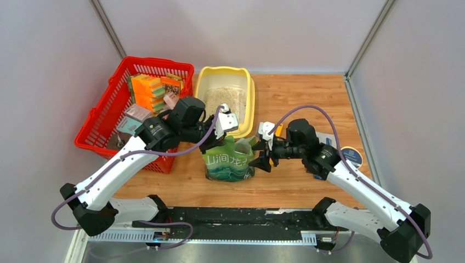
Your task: Fill the litter box with clean litter
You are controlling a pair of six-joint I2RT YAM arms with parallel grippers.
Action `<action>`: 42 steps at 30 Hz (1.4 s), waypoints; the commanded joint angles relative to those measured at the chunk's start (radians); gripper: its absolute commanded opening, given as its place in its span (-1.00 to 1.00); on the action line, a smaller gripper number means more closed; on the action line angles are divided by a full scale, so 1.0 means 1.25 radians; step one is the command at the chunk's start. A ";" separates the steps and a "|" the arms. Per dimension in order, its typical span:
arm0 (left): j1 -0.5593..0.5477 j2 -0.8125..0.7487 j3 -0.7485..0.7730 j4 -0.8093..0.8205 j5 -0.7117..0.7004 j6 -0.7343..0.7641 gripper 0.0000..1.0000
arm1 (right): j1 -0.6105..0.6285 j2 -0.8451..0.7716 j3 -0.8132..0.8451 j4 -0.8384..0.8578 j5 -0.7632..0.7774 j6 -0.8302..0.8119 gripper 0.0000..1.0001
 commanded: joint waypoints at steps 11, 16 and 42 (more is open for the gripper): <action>-0.006 -0.050 0.022 0.140 0.040 -0.024 -1.00 | 0.048 0.024 -0.022 0.176 0.109 0.037 0.08; -0.006 -0.045 0.025 0.142 0.035 -0.024 -1.00 | 0.054 0.025 -0.033 0.168 0.098 0.027 0.02; 0.179 0.130 0.278 0.194 0.078 0.021 -0.96 | 0.054 0.022 -0.027 0.144 0.133 0.007 -0.97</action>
